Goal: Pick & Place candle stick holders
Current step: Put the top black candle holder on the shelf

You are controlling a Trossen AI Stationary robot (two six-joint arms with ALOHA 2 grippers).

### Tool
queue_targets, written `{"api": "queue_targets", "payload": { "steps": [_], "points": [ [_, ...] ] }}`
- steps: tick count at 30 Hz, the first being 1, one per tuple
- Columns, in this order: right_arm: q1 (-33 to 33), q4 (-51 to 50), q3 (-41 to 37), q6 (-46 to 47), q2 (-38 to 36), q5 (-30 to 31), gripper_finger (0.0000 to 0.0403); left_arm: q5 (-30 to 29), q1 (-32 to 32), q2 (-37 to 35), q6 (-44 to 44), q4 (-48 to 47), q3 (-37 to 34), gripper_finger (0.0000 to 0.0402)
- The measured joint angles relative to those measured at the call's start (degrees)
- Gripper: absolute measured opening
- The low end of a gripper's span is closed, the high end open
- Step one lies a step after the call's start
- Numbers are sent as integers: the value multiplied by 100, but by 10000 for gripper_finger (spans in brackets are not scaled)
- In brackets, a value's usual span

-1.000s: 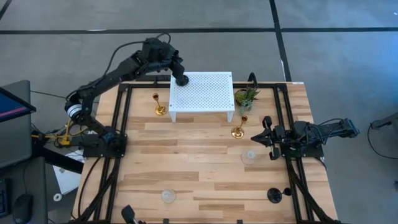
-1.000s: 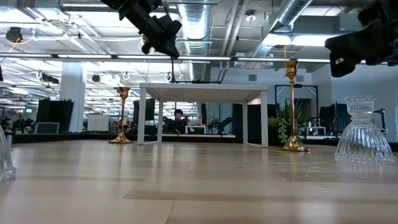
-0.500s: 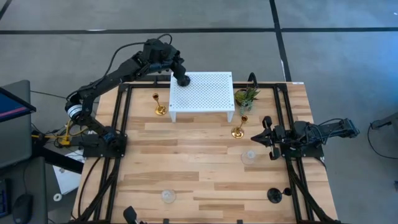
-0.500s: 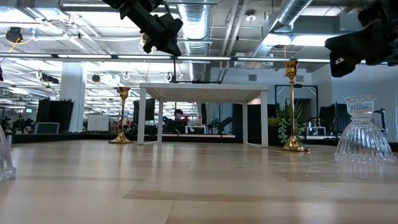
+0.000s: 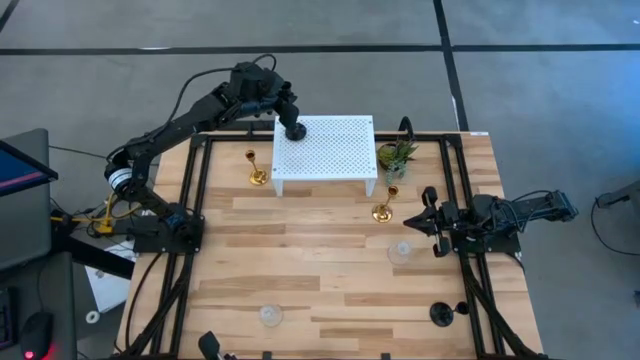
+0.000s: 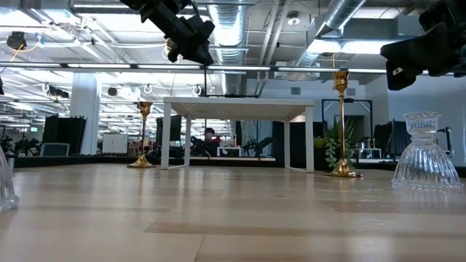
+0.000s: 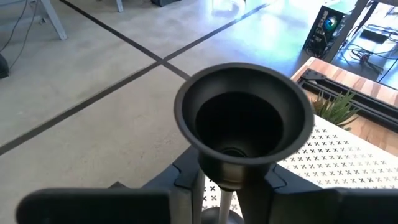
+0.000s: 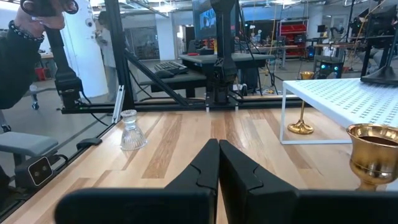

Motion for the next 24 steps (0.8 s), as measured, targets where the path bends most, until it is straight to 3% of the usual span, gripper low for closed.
{"api": "queue_targets", "payload": {
  "steps": [24],
  "points": [
    [1,-1,0,-2,2,-4,0,70,-33,600,15,339,-2,177]
  ]
}}
